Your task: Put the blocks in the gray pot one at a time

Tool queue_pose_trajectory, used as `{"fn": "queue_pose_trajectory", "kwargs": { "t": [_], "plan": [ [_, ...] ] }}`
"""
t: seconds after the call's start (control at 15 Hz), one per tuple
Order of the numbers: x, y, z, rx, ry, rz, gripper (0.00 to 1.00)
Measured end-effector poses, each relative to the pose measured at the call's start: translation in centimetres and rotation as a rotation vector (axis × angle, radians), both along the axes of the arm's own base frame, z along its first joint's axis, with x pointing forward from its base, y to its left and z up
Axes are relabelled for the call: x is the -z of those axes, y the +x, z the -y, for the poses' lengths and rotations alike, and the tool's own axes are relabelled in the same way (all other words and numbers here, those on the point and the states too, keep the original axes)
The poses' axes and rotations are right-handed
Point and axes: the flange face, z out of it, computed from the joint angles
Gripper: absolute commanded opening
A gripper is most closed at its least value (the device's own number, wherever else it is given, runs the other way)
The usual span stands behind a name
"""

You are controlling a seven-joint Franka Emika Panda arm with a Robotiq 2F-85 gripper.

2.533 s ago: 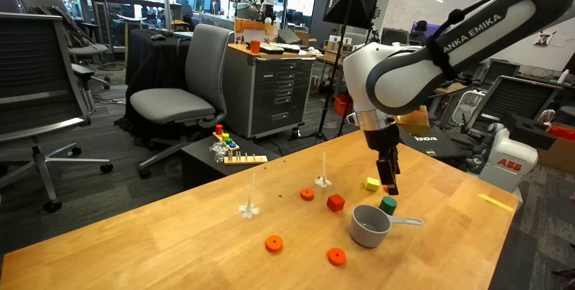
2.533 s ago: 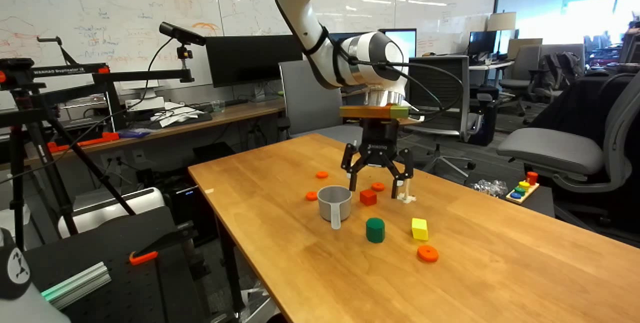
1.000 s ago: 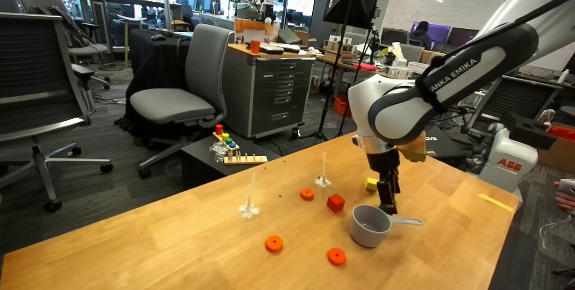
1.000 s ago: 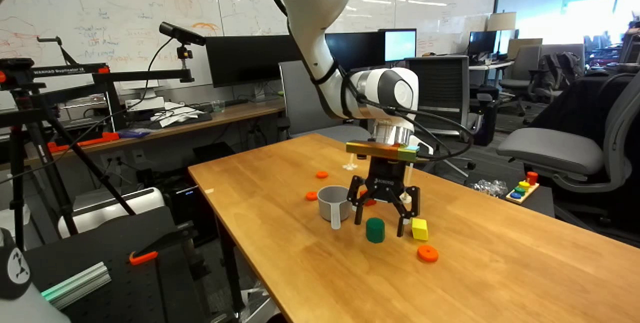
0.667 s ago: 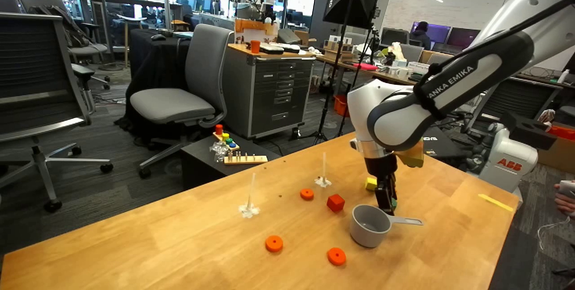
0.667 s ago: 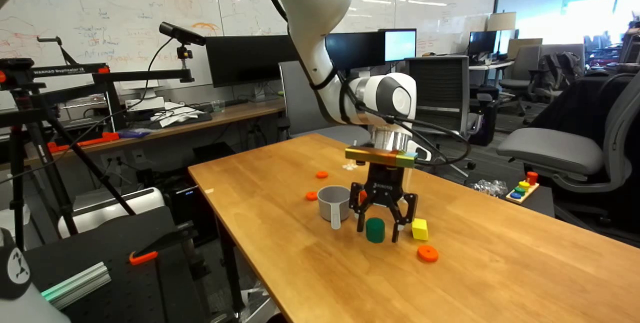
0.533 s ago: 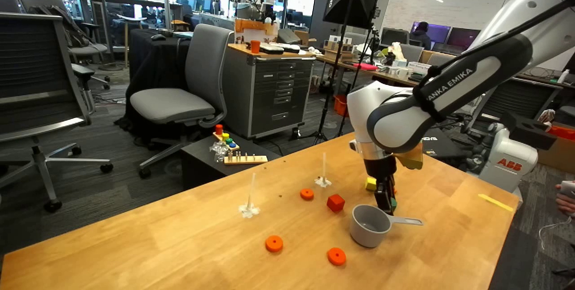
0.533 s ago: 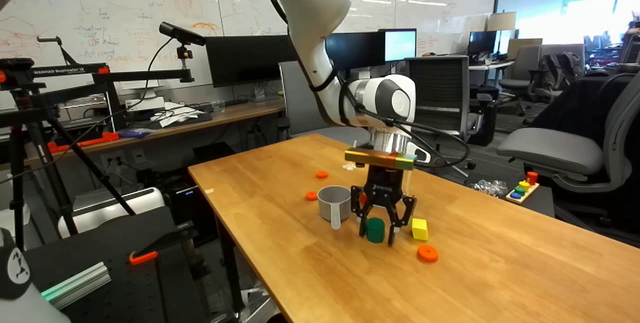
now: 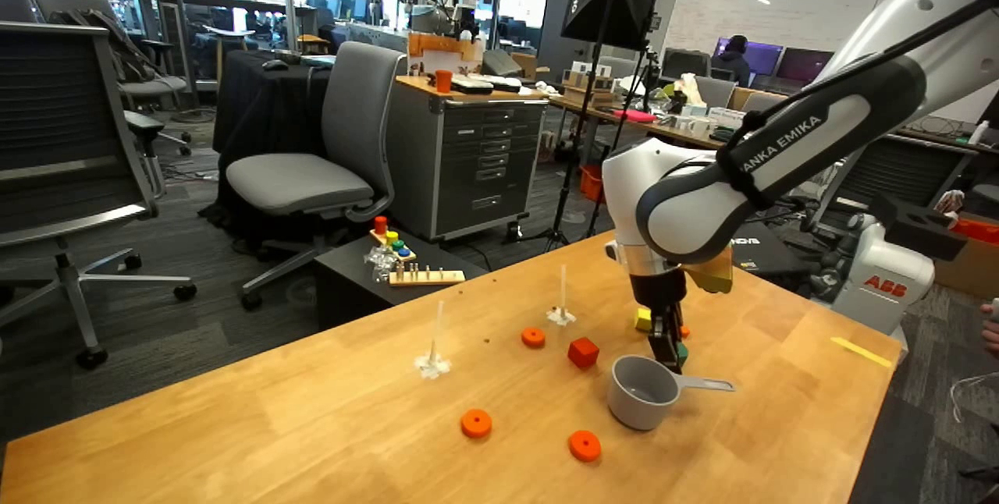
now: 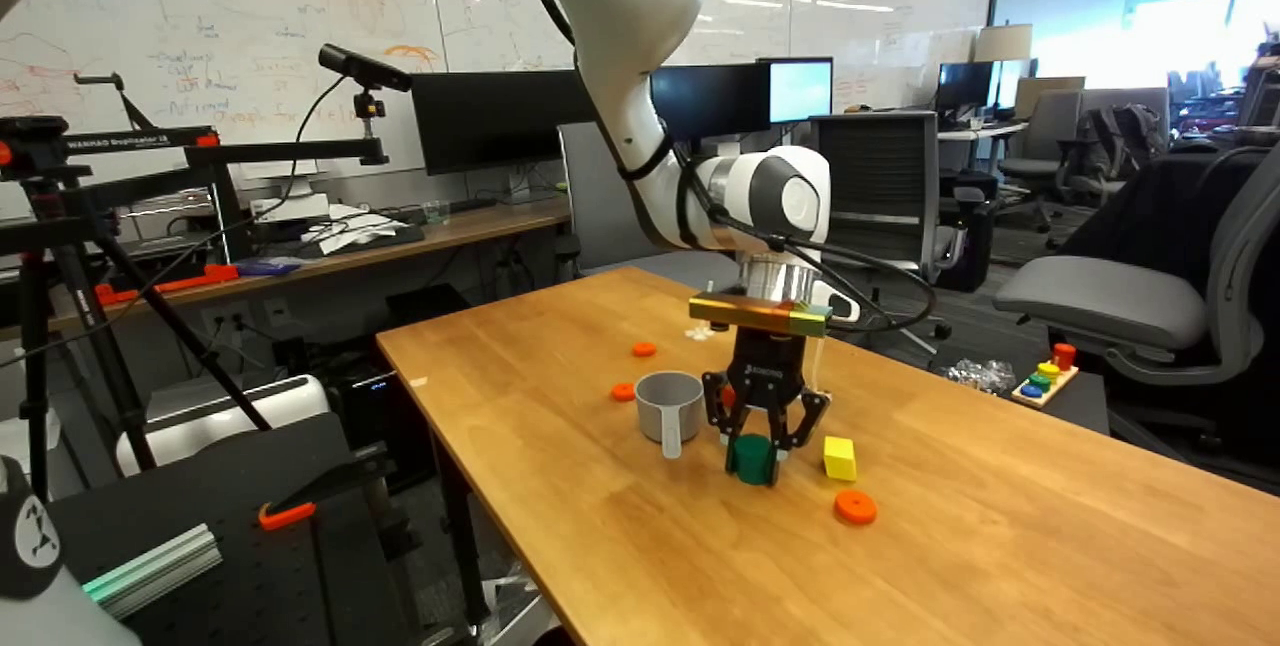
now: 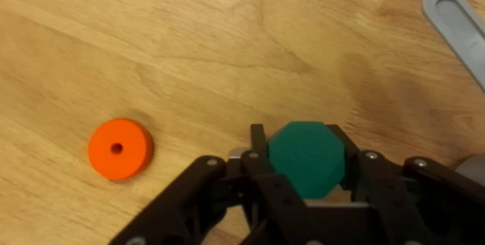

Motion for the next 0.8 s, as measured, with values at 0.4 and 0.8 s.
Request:
{"fn": "queue_pose_trajectory", "kwargs": {
  "t": [0.4,0.8],
  "plan": [
    [-1.9,0.1,-3.3,-0.043,0.031,0.031,0.18],
    [-7.8,-0.6,-7.9,-0.09,0.079,0.087,0.18]
  ]
}}
